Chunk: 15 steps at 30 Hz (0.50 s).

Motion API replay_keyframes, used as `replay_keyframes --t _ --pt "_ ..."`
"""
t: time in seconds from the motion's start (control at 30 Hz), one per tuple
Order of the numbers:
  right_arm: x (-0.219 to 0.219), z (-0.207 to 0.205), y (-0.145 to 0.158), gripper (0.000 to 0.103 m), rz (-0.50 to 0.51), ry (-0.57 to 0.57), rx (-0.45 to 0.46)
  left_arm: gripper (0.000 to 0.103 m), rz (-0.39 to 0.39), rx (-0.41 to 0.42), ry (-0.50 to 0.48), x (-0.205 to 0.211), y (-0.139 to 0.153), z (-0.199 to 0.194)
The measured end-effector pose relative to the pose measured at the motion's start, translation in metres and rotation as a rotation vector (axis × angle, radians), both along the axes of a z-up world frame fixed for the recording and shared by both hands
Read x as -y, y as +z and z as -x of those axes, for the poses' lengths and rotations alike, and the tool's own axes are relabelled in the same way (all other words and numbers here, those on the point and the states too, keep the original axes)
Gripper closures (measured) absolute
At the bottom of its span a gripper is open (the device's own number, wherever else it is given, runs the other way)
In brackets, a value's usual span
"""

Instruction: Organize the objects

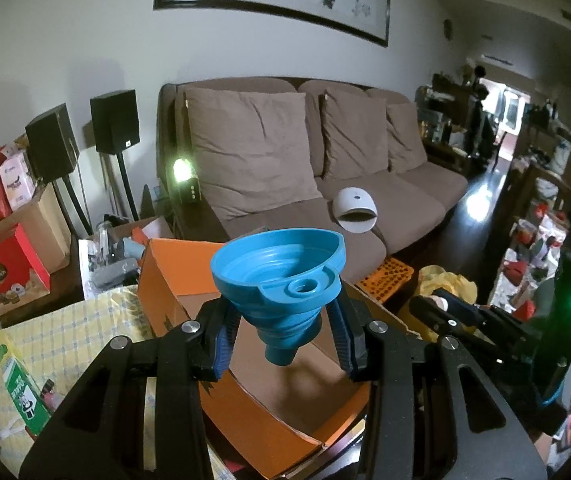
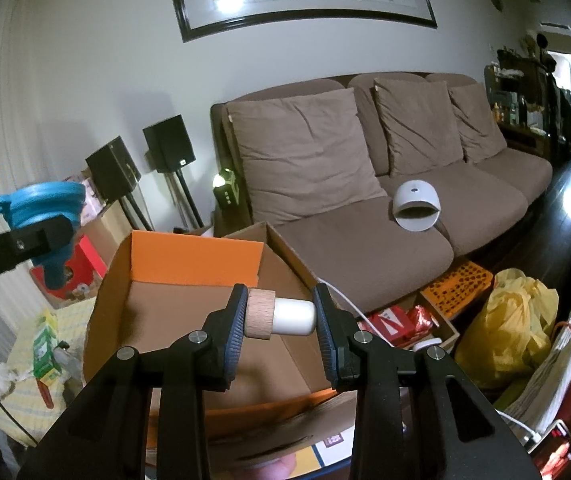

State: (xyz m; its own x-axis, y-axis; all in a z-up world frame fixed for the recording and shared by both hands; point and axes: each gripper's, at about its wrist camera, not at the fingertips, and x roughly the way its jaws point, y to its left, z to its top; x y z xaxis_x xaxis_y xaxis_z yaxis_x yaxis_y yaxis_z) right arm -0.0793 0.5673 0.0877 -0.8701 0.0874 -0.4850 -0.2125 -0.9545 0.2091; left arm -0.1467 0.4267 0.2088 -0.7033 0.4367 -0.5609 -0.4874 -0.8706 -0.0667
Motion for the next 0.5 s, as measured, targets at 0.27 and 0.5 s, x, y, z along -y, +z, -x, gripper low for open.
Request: replay_keyframes --t 0.27,0.5 --pt "0.003 0.002 -0.002 0.07 0.01 0.009 0.004 0.065 0.001 0.006 0.008 -0.001 -0.004 0.002" --pt "0.001 0.001 -0.004 0.07 -0.005 -0.005 0.014 0.065 -0.027 0.029 0.013 -0.001 -0.015 0.004"
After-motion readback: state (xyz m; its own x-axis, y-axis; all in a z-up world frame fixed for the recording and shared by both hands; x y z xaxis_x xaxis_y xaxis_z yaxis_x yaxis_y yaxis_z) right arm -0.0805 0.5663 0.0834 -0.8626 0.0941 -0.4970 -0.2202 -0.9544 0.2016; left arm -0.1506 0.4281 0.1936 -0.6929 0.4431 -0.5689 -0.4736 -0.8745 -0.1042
